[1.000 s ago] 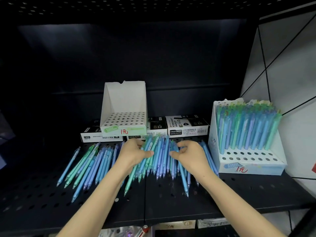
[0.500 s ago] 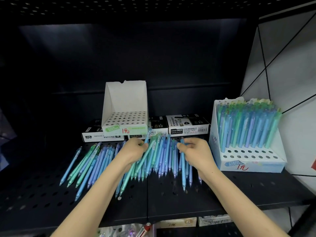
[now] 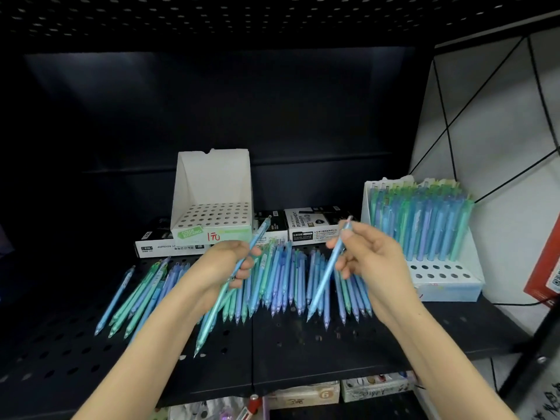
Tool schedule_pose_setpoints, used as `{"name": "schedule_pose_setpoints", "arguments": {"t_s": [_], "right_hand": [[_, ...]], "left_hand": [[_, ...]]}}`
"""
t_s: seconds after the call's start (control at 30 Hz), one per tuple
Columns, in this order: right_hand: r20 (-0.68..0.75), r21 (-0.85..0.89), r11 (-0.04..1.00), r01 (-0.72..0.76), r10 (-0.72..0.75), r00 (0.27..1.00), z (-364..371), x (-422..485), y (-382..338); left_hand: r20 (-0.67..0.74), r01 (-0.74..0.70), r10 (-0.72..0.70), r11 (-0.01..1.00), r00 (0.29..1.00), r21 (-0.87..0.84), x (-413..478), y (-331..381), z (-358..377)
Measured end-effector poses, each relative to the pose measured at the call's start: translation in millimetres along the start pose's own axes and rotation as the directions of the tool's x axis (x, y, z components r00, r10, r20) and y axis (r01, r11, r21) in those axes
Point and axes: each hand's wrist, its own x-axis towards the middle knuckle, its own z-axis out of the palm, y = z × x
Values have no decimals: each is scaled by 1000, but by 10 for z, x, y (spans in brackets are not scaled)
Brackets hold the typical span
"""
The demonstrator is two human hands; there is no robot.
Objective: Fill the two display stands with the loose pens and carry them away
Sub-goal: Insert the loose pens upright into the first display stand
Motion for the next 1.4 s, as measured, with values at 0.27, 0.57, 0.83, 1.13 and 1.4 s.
{"name": "schedule_pose_setpoints", "arguments": {"t_s": [0.27, 0.57, 0.83, 1.13, 1.4], "right_hand": [[-367, -253, 909, 331, -407, 837, -685, -30, -437], [-272, -586, 746, 317, -550, 790, -767, 97, -335], [-210, -698, 678, 231, -502, 839, -674, 198, -213], [-211, -890, 454, 44, -495, 843, -585, 242, -278], [-59, -384, 868, 315, -363, 930, -339, 56, -658]], "left_hand": [[245, -1, 131, 883, 961, -469, -3, 245, 484], [347, -56, 292, 831, 891, -553, 76, 350, 1072], [333, -149, 366, 835, 869, -529, 81, 293, 1147], [316, -193, 385, 845, 867, -499, 50, 305, 1088], [418, -294, 422, 894, 804, -337, -67, 344, 1112]]}}
